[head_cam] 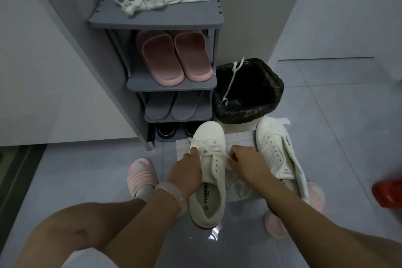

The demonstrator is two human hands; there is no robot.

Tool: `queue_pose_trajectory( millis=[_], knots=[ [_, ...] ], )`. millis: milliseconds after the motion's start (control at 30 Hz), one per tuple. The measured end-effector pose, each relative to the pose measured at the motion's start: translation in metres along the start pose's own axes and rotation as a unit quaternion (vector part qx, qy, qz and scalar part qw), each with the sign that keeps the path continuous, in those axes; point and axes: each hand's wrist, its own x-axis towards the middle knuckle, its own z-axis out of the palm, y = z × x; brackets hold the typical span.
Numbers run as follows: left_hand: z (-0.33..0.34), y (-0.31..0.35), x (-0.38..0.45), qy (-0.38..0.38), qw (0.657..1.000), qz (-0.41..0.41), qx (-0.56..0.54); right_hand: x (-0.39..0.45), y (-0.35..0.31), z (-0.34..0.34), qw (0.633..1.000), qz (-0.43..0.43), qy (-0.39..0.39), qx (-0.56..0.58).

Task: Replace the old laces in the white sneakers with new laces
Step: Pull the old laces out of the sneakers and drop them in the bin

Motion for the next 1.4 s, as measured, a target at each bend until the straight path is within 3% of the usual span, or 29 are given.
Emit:
queue_pose_trajectory(
  millis=[100,133,233,267,300,400,433,567,700,833,900,933,1000,1100,1300,1400],
  knots=[
    [0.0,0.002,0.002,-0.002,1.0,-0.014,-0.001,-0.005,-0.005,-0.019,0.993,-0.056,0.078,-0.073],
    [0.0,0.003,0.002,-0.003,1.0,-0.019,-0.005,-0.008,-0.007,-0.028,0.992,-0.092,0.059,-0.061],
    [0.0,0.005,0.003,-0.008,1.0,-0.025,-0.003,-0.019,-0.009,-0.045,0.964,-0.176,-0.201,0.005],
    [-0.001,0.005,0.002,-0.012,1.0,-0.024,-0.002,-0.021,-0.008,-0.044,0.952,-0.177,-0.25,0.017],
    [-0.001,0.005,0.002,-0.017,1.0,-0.024,-0.003,-0.019,-0.006,-0.041,0.957,-0.173,-0.232,0.011],
    [-0.003,0.005,-0.001,-0.029,0.999,-0.017,-0.006,-0.007,-0.003,-0.027,0.991,-0.129,-0.02,-0.002],
    [-0.003,0.004,-0.001,-0.031,0.999,-0.011,-0.004,-0.005,-0.004,-0.021,0.994,-0.11,0.017,0.002],
    [-0.005,0.003,-0.003,-0.042,0.999,0.009,-0.004,0.0,-0.014,0.005,0.991,-0.09,0.05,-0.088],
    [-0.005,0.004,-0.003,-0.049,0.999,0.005,0.012,0.005,-0.009,0.006,0.979,-0.089,0.135,-0.123],
    [-0.004,0.002,-0.003,-0.06,0.998,-0.007,-0.01,0.01,0.031,-0.041,0.946,0.084,0.314,0.006],
    [-0.005,0.002,-0.002,-0.071,0.997,-0.008,-0.031,0.007,0.033,-0.051,0.96,0.103,0.261,-0.015],
    [-0.006,0.001,-0.001,-0.073,0.997,-0.006,-0.033,0.006,0.029,-0.049,0.972,0.071,0.219,-0.037],
    [-0.009,0.001,-0.001,-0.071,0.997,-0.005,-0.032,0.005,0.015,-0.033,0.986,-0.034,0.144,-0.071],
    [-0.018,0.002,-0.005,-0.047,0.998,0.001,-0.031,0.004,-0.003,-0.002,0.965,-0.183,0.141,-0.126],
    [-0.021,-0.002,0.0,-0.06,0.995,-0.004,-0.075,0.006,-0.005,0.009,0.958,-0.15,0.193,-0.151],
    [-0.024,-0.003,0.0,-0.085,0.988,-0.019,-0.124,0.007,0.013,-0.018,0.952,-0.003,0.269,-0.147]
  ],
)
